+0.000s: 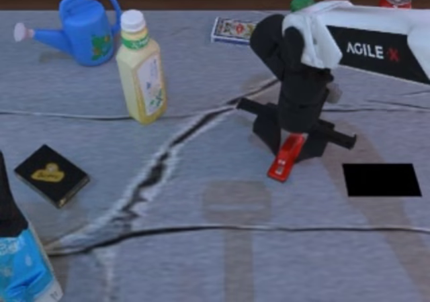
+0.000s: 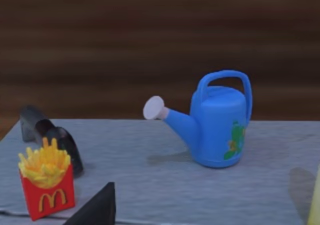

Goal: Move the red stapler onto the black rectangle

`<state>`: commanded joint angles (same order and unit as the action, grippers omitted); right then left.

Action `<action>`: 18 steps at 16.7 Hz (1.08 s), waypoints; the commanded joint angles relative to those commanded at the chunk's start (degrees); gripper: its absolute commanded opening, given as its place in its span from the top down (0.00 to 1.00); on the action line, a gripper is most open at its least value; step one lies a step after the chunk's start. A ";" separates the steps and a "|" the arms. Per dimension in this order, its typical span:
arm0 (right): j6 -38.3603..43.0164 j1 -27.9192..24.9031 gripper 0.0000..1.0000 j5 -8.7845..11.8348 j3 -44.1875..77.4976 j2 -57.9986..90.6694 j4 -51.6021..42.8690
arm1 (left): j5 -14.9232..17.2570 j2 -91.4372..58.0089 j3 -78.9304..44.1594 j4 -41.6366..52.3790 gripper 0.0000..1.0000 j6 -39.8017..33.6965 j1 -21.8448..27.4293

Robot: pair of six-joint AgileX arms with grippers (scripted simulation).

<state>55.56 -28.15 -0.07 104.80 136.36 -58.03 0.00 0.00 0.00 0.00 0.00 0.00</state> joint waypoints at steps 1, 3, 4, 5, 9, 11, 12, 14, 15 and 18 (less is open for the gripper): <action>0.02 -0.06 1.00 0.01 0.76 -0.04 -0.77 | 0.00 0.00 0.00 0.00 0.00 0.00 0.00; 0.13 -0.09 1.00 0.05 3.67 -0.53 -4.14 | 0.00 0.00 0.00 0.00 0.00 0.00 0.00; 0.16 -0.10 1.00 0.07 5.53 -0.94 -6.59 | 0.00 0.00 0.00 0.00 0.00 0.00 0.00; 0.16 -0.14 1.00 0.09 7.51 -1.40 -9.38 | 0.00 0.00 0.00 0.00 0.00 0.00 0.00; -0.09 -0.38 1.00 0.05 14.72 -3.41 -18.61 | 0.00 0.00 0.00 0.00 0.00 0.00 0.00; -0.20 -0.40 1.00 0.04 15.91 -3.95 -19.86 | 0.00 0.00 0.00 0.00 0.00 0.00 0.00; -0.20 -0.40 1.00 0.04 15.91 -3.95 -19.86 | 0.00 0.00 0.00 0.00 0.00 0.00 0.00; -0.11 -0.10 1.00 0.07 15.80 -3.79 -19.69 | 0.00 0.00 0.00 0.00 0.00 0.00 0.00; -0.11 -0.10 1.00 0.07 15.80 -3.79 -19.69 | 0.00 0.00 0.00 0.00 0.00 0.00 0.00; -3.55 0.21 1.00 0.87 15.07 -4.44 -20.38 | 0.00 0.00 0.00 0.00 0.00 0.00 0.00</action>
<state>52.01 -27.95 0.80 119.87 131.92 -78.41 0.00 0.00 0.00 0.00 0.00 0.00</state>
